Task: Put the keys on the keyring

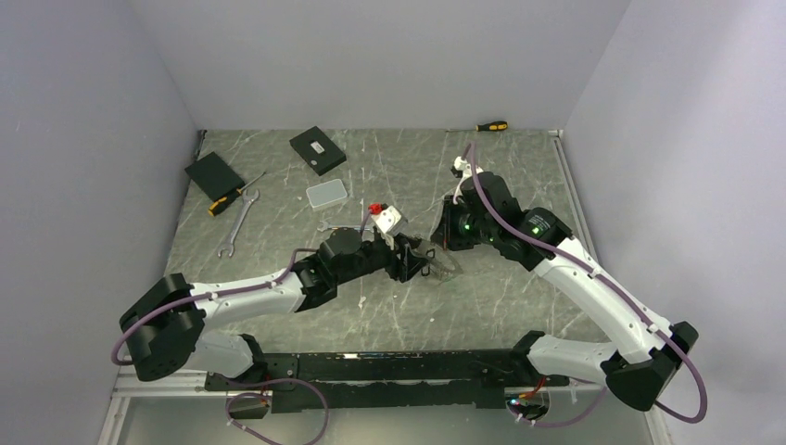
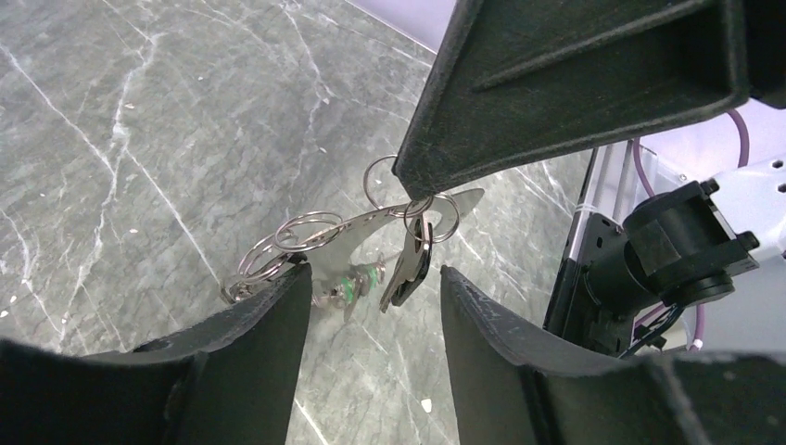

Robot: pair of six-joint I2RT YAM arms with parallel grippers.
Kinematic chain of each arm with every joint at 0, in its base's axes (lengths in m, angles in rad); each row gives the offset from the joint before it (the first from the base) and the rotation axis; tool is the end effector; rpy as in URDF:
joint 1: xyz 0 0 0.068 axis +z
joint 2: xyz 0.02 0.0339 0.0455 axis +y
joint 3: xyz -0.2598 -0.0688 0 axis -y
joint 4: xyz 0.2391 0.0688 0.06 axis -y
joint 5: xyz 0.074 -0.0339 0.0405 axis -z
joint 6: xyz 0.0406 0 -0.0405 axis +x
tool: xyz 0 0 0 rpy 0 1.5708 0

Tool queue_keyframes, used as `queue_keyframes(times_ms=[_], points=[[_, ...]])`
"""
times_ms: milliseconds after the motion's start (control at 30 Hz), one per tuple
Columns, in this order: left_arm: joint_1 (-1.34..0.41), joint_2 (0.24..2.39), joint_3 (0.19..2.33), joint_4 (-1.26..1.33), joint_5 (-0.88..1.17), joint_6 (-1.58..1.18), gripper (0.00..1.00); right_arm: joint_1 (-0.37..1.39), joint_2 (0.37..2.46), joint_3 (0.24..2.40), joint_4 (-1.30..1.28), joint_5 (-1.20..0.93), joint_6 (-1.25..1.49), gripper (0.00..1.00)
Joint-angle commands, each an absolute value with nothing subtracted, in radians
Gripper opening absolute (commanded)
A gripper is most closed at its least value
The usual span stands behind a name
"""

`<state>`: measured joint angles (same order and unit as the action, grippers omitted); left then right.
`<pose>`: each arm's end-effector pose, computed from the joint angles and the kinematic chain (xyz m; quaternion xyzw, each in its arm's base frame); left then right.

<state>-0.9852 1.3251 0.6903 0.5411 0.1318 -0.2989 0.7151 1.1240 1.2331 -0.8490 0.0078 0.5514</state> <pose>0.1606 -0.2518 0.2613 0.2900 0.6799 -0.4413 0.5088 0.1690 0.1463 0.3562 -0.0732 0.9120 0.2360 0.3275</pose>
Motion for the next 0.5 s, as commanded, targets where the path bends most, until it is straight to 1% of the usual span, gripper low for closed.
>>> queue_keyframes(times_ms=[0, 100, 167, 267, 300, 367, 400, 433, 467], points=[[-0.986, 1.343, 0.721, 0.634, 0.104, -0.284, 0.56, 0.708, 1.086, 1.225, -0.766, -0.040, 0.580, 0.00], [-0.987, 1.362, 0.717, 0.675, 0.122, -0.296, 0.53, 0.697, 1.085, 1.210, -0.756, -0.047, 0.582, 0.00], [-0.987, 1.370, 0.715, 0.705, 0.132, -0.309, 0.54, 0.691, 1.084, 1.208, -0.750, -0.055, 0.586, 0.00], [-0.987, 1.379, 0.723, 0.703, 0.131, -0.317, 0.60, 0.687, 1.085, 1.214, -0.750, -0.054, 0.585, 0.00], [-0.986, 1.380, 0.721, 0.708, 0.130, -0.318, 0.57, 0.686, 1.088, 1.217, -0.752, -0.055, 0.585, 0.00], [-0.987, 1.378, 0.715, 0.721, 0.126, -0.320, 0.46, 0.685, 1.093, 1.219, -0.755, -0.057, 0.584, 0.00], [-0.987, 1.378, 0.715, 0.723, 0.126, -0.319, 0.37, 0.684, 1.094, 1.221, -0.754, -0.057, 0.586, 0.00], [-0.987, 1.378, 0.716, 0.723, 0.130, -0.320, 0.30, 0.684, 1.094, 1.220, -0.752, -0.058, 0.589, 0.00], [-0.986, 1.378, 0.717, 0.720, 0.135, -0.320, 0.17, 0.684, 1.094, 1.219, -0.750, -0.059, 0.591, 0.00]])
